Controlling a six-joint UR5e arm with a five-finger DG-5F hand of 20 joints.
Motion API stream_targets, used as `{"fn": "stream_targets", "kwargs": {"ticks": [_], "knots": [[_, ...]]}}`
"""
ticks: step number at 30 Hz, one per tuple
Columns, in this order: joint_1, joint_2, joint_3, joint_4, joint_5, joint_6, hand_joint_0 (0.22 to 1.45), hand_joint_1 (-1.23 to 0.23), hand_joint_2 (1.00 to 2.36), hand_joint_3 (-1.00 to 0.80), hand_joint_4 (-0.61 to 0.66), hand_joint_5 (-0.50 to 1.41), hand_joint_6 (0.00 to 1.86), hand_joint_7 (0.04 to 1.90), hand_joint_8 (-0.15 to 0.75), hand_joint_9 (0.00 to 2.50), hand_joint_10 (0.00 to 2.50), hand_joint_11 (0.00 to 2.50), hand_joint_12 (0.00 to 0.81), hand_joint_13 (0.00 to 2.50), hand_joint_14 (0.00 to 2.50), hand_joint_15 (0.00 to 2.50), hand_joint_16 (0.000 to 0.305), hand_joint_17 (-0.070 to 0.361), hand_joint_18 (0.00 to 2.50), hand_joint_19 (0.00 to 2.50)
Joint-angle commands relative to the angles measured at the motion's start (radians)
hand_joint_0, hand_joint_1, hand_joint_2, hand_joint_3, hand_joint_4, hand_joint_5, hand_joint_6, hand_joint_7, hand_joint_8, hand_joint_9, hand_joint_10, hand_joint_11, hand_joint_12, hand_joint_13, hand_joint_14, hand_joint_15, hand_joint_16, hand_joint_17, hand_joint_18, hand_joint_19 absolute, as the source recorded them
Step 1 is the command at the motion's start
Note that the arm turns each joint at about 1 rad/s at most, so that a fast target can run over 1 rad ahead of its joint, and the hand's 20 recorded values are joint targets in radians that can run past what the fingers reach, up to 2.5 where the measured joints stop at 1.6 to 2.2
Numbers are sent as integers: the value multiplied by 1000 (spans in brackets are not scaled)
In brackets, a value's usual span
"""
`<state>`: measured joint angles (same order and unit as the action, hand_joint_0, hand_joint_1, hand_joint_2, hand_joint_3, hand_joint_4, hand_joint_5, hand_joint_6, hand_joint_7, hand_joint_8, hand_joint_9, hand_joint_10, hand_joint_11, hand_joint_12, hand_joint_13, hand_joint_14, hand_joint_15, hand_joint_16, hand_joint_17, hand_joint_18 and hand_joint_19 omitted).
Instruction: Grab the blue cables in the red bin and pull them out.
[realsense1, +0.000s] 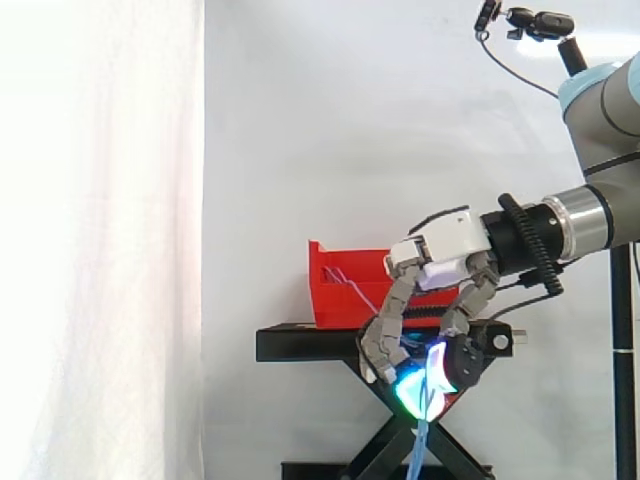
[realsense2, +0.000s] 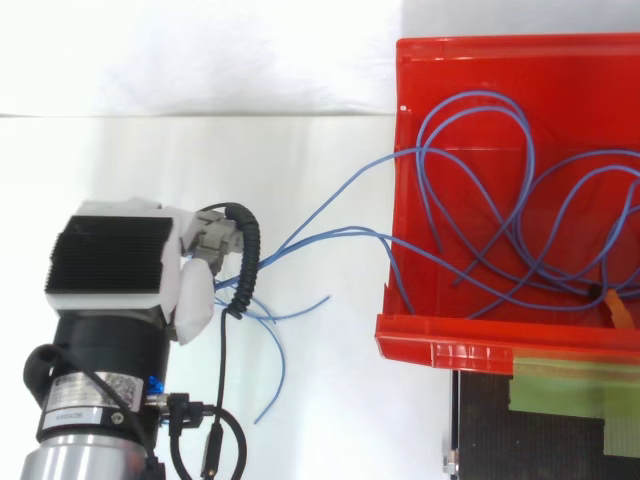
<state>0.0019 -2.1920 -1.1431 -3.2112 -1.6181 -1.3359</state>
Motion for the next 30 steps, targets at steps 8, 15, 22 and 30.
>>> {"fn": "stream_targets", "kwargs": {"ticks": [8, 15, 22, 30], "knots": [[23, 0, -1, 145, 162, 1235, 939, -754, 1000, -1000, -2, 863, 453, 743, 251, 789, 20, 906, 338, 655, 21, 556, 42, 94, 623, 619], [27, 0, -1, 306, 182, 1231, 936, -755, 1000, -1000, -1, 861, 452, 743, 250, 786, 23, 917, 338, 655, 20, 557, 42, 94, 623, 619], [27, 0, -1, 421, 103, 1108, 930, -756, 1000, -1000, 0, 858, 451, 746, 252, 782, 23, 911, 337, 654, 21, 565, 42, 94, 620, 621], [24, 0, -1, 459, -52, 961, 928, -756, 1000, -1000, -8, 856, 455, 734, 250, 782, 22, 914, 338, 653, 19, 556, 42, 94, 620, 628]]}}
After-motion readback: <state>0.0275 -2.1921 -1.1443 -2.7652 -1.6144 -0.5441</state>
